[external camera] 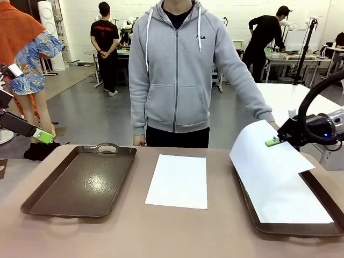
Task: Sort the A4 documents.
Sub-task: Place the A4 Paper in the designated Handle tray, then receive the A4 Paper.
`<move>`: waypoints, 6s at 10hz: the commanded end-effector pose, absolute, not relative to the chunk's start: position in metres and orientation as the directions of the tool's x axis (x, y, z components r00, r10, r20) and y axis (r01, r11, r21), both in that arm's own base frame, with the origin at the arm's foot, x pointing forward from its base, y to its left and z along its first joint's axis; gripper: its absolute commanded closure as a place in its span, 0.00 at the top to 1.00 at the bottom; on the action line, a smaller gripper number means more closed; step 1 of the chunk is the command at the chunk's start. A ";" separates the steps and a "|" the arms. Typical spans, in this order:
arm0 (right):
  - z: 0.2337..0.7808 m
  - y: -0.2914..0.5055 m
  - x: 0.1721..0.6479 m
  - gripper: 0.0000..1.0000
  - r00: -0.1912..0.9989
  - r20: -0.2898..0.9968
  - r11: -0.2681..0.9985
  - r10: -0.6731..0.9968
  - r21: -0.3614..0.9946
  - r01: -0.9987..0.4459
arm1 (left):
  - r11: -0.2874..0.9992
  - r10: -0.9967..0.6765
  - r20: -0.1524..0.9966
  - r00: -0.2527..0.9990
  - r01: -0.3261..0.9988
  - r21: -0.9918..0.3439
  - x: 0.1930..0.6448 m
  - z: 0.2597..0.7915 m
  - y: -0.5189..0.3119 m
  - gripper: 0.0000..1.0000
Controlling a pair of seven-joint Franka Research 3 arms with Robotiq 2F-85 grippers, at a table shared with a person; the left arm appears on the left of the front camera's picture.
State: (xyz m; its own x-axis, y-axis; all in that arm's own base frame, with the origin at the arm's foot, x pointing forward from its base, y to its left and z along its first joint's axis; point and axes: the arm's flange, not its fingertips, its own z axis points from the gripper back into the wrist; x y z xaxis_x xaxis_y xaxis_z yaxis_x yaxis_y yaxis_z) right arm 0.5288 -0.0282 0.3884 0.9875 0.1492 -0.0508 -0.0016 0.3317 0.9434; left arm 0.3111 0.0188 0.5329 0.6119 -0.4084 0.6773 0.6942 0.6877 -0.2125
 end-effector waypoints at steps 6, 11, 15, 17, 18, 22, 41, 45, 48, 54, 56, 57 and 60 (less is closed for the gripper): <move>0.320 -0.085 0.518 0.01 0.988 -0.145 0.375 0.047 0.920 0.117 | 0.674 -0.408 0.687 0.601 0.706 -0.218 0.312 0.532 0.021 1.00; 0.303 -0.104 0.507 0.01 0.996 -0.077 0.607 -0.039 0.790 0.085 | 0.674 -0.408 0.687 0.601 0.706 -0.218 0.312 0.532 0.021 1.00; 0.299 -0.100 0.515 0.01 0.997 -0.078 0.653 0.010 0.755 0.052 | 0.674 -0.408 0.687 0.601 0.706 -0.218 0.312 0.532 0.021 1.00; 0.304 -0.103 0.517 0.01 0.997 -0.072 0.679 0.011 0.733 0.045 | 0.674 -0.408 0.687 0.601 0.706 -0.218 0.312 0.532 0.021 1.00; 0.307 -0.103 0.518 0.01 0.998 -0.068 0.683 0.013 0.729 0.041 | 0.674 -0.408 0.687 0.601 0.706 -0.218 0.312 0.532 0.021 1.00; 0.311 -0.097 0.520 0.18 0.998 -0.062 0.689 0.014 0.724 0.035 | 0.674 -0.408 0.687 0.601 0.706 -0.218 0.312 0.532 0.021 1.00; 0.388 -0.078 0.502 1.00 0.991 0.123 0.912 0.051 0.399 -0.097 | 0.674 -0.408 0.687 0.601 0.706 -0.218 0.312 0.532 0.021 1.00; 0.392 -0.083 0.508 1.00 0.989 0.129 0.897 0.072 0.425 -0.121 | 0.674 -0.408 0.687 0.601 0.706 -0.218 0.312 0.532 0.021 1.00; 0.392 -0.083 0.508 1.00 0.989 0.129 0.897 0.072 0.425 -0.121 | 0.674 -0.408 0.687 0.601 0.706 -0.218 0.312 0.532 0.021 1.00; 0.392 -0.083 0.508 1.00 0.989 0.129 0.897 0.072 0.425 -0.121 | 0.674 -0.408 0.687 0.601 0.706 -0.218 0.312 0.532 0.021 1.00; 0.392 -0.083 0.508 1.00 0.989 0.129 0.897 0.072 0.425 -0.121 | 0.674 -0.408 0.687 0.601 0.706 -0.218 0.312 0.532 0.021 1.00; 0.392 -0.083 0.508 1.00 0.989 0.129 0.897 0.072 0.425 -0.121 | 0.674 -0.408 0.687 0.601 0.706 -0.218 0.312 0.532 0.021 1.00; 0.392 -0.083 0.508 1.00 0.989 0.129 0.897 0.072 0.425 -0.121 | 0.674 -0.408 0.687 0.601 0.706 -0.218 0.312 0.532 0.021 1.00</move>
